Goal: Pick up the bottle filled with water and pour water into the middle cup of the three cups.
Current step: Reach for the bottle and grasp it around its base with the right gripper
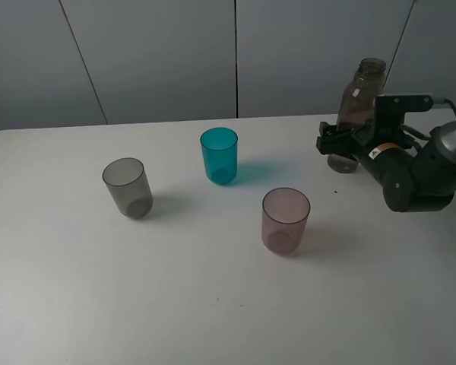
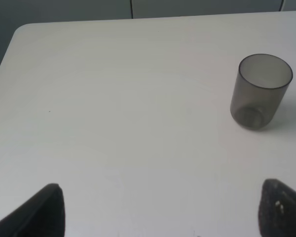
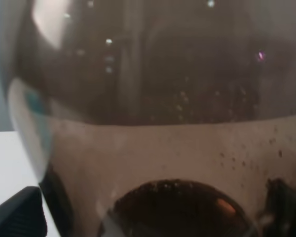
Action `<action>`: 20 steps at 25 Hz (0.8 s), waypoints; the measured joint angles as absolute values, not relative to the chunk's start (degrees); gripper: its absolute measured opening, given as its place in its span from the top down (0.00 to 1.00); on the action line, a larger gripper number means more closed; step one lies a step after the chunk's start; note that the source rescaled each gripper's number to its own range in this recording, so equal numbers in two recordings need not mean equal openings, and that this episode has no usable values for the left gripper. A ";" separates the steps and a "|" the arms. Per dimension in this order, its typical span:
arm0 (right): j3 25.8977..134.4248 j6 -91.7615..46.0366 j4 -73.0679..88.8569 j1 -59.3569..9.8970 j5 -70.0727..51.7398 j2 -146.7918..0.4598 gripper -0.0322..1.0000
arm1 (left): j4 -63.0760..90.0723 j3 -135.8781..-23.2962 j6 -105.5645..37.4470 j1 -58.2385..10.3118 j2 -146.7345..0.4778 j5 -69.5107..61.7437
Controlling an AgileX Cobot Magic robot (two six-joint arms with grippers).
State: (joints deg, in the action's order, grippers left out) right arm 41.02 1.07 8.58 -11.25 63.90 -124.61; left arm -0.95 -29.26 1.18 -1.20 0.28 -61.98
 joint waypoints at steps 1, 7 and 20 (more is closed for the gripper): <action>41.39 1.07 8.58 -11.25 63.90 -124.61 0.00 | -0.95 -29.26 1.18 -1.20 0.28 -61.98; 42.34 0.97 8.06 -11.15 63.57 -124.97 0.00 | -0.95 -29.26 1.18 -1.20 0.28 -61.98; 43.89 0.65 7.80 -11.15 63.68 -127.15 0.00 | -0.95 -29.26 1.18 -1.20 0.28 -61.98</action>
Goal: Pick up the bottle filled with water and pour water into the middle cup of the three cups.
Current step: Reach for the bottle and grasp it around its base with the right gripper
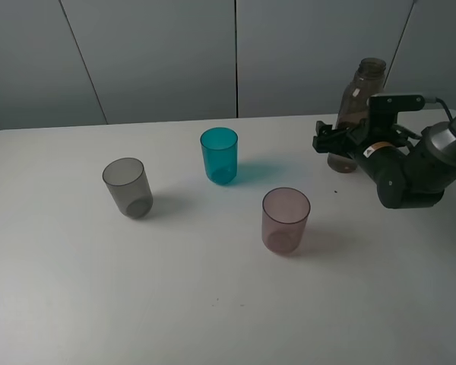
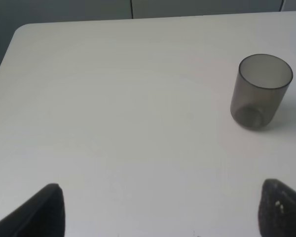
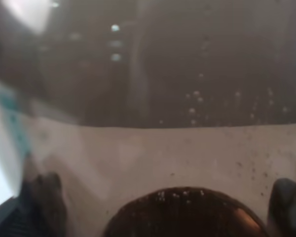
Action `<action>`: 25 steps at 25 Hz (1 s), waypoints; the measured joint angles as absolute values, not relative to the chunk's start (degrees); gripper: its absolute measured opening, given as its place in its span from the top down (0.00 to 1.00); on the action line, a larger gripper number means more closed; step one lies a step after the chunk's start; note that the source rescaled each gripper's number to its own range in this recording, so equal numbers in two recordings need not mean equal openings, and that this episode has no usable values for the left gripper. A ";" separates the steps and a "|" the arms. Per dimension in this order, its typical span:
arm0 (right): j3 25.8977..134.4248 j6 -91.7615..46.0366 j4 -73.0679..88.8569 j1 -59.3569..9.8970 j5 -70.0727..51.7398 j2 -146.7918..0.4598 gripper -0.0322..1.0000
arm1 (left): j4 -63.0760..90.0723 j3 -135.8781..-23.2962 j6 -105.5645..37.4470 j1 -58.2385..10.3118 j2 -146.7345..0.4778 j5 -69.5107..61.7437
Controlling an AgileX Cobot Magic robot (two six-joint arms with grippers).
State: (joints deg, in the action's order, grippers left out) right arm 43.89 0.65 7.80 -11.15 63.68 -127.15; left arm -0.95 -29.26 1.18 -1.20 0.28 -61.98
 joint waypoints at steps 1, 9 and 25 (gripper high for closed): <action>43.89 0.65 7.69 -11.15 63.68 -127.15 0.00 | -0.95 -29.26 1.18 -1.20 0.28 -61.98; 43.89 0.65 7.52 -11.15 64.38 -127.15 0.00 | -0.95 -29.26 1.18 -1.20 0.28 -61.98; 43.89 1.04 4.13 -10.91 64.41 -127.29 0.94 | -0.95 -29.26 1.18 -1.20 0.28 -61.98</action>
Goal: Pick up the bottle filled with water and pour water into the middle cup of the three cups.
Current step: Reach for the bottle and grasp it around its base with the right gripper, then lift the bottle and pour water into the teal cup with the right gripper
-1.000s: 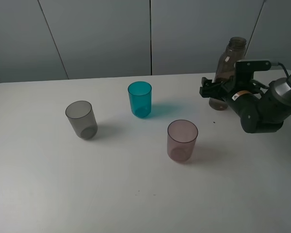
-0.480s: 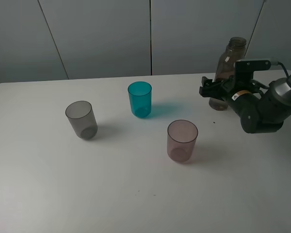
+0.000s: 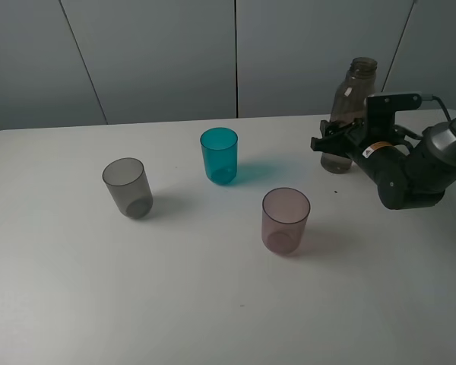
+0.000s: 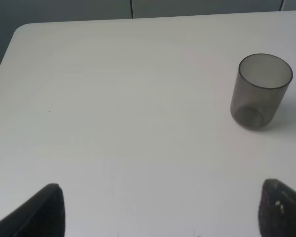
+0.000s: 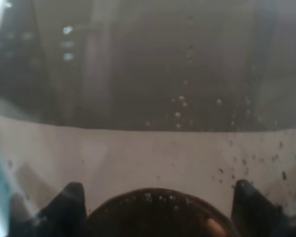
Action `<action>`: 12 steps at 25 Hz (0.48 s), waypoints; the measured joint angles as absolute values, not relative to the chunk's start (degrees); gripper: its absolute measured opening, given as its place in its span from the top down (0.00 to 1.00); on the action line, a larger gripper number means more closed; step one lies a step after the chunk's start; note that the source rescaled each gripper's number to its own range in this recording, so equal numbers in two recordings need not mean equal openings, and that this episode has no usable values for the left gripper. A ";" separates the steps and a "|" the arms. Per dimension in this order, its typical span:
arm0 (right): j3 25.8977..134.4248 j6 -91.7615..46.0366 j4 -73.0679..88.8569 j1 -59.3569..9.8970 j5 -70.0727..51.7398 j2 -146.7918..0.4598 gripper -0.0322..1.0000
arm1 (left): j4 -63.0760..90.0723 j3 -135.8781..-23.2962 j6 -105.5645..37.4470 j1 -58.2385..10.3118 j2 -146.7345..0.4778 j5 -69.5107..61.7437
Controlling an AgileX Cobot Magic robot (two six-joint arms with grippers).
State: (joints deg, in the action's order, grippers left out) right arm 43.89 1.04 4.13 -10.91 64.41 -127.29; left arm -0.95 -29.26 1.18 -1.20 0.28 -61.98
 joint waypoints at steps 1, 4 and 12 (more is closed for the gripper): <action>43.89 1.31 3.50 -10.91 63.97 -127.01 0.94 | -0.95 -29.26 1.18 -1.20 0.28 -61.98; 43.89 2.25 0.00 -10.91 61.31 -125.43 0.94 | -0.95 -29.26 1.18 -1.20 0.28 -61.98; 44.08 4.31 -1.96 -12.35 53.32 -116.47 0.94 | -0.95 -29.26 1.18 -1.20 0.28 -61.98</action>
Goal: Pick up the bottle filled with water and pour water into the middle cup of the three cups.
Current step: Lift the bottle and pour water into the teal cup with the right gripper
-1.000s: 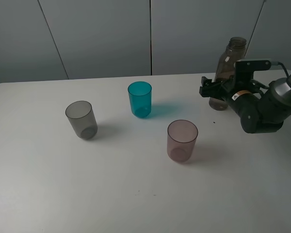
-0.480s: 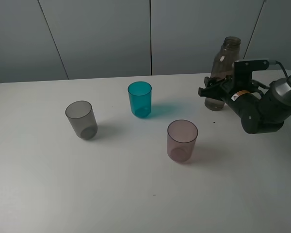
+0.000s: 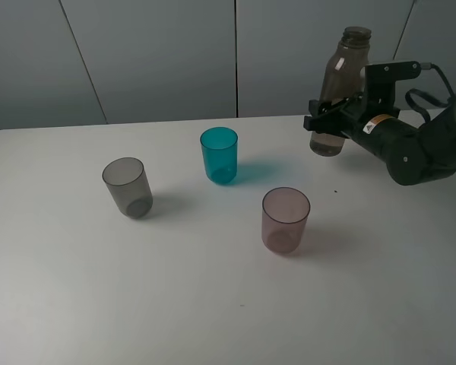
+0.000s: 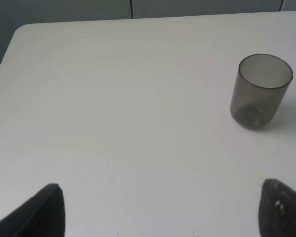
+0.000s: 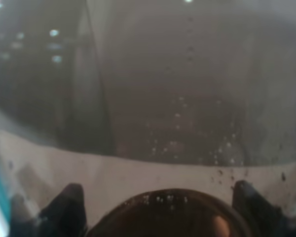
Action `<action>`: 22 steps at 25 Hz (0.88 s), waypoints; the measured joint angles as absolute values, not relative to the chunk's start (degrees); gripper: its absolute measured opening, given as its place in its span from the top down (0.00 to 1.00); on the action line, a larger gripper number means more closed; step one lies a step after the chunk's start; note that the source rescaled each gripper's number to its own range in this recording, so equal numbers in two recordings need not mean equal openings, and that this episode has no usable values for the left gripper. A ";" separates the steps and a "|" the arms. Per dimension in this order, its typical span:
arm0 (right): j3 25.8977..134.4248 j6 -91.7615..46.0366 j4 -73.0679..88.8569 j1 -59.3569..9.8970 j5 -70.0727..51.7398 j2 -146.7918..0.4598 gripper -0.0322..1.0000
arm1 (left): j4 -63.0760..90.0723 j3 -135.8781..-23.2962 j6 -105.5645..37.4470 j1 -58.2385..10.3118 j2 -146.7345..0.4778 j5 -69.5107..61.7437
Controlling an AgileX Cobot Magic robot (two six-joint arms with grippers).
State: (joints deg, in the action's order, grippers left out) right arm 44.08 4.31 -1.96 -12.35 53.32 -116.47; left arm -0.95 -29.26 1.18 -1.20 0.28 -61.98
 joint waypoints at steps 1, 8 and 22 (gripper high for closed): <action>44.40 4.31 -1.94 -13.18 52.47 -115.95 0.94 | -0.95 -29.26 1.18 -1.20 0.28 -61.98; 50.72 -6.01 8.64 -22.43 41.75 -115.05 0.94 | -0.95 -29.26 1.18 -1.20 0.28 -61.98; 57.36 -35.74 16.19 -27.26 38.88 -115.05 0.94 | -0.95 -29.26 1.18 -1.20 0.28 -61.98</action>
State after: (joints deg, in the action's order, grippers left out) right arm 57.36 -35.74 16.19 -27.26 38.88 -115.05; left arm -0.95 -29.26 1.18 -1.20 0.28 -61.98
